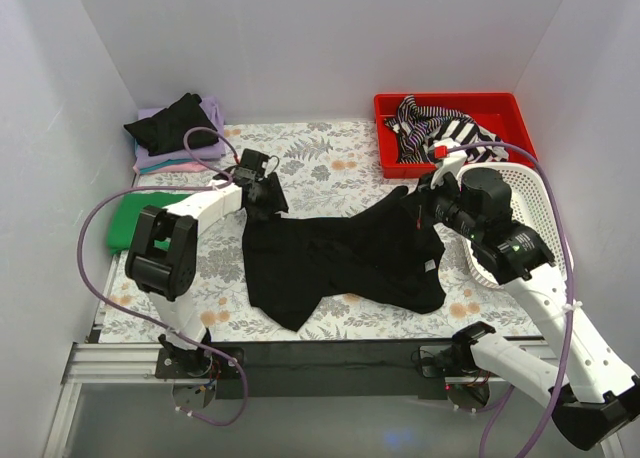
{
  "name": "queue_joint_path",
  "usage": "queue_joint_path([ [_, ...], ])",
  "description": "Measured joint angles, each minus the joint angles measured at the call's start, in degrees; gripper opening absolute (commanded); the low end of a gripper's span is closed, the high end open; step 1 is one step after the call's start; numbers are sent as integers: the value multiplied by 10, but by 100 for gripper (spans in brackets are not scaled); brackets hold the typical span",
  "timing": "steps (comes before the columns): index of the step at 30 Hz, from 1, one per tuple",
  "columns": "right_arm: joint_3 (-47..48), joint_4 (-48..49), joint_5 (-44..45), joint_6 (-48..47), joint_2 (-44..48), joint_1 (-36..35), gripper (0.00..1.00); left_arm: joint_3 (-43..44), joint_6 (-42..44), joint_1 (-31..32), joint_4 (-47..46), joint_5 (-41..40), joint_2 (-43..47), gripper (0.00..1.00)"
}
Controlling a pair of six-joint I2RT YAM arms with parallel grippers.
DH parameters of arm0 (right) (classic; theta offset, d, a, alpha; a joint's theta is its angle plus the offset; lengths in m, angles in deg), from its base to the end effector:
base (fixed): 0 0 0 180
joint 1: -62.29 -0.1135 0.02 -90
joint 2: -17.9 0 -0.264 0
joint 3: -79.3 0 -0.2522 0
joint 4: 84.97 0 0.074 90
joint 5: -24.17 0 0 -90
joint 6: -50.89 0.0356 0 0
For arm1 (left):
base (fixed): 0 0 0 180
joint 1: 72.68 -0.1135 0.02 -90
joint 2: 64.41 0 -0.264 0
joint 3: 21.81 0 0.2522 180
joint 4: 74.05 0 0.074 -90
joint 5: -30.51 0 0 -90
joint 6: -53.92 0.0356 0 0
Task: Fold and stack the t-shirts
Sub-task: Flatten the tshirt out
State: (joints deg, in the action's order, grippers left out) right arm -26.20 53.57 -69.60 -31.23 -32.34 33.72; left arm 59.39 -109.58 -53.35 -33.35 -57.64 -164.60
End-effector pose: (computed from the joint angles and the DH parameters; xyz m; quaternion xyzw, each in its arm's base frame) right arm 0.1620 0.0909 0.3877 -0.1637 0.7879 0.2106 0.5551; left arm 0.3398 -0.1204 0.1967 -0.4357 0.8612 -0.2001 0.1689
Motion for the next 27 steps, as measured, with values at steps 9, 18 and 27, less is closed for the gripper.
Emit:
queue_joint_path([
  [9,-6,14,-10,5,-5,0,1,47,0,44,18,-58,-77,55],
  [18,-7,23,-14,9,-8,0,1,66,0,67,61,-147,-93,39],
  [27,-15,29,-20,9,-13,0,1,81,4,72,85,-194,-109,7],
])
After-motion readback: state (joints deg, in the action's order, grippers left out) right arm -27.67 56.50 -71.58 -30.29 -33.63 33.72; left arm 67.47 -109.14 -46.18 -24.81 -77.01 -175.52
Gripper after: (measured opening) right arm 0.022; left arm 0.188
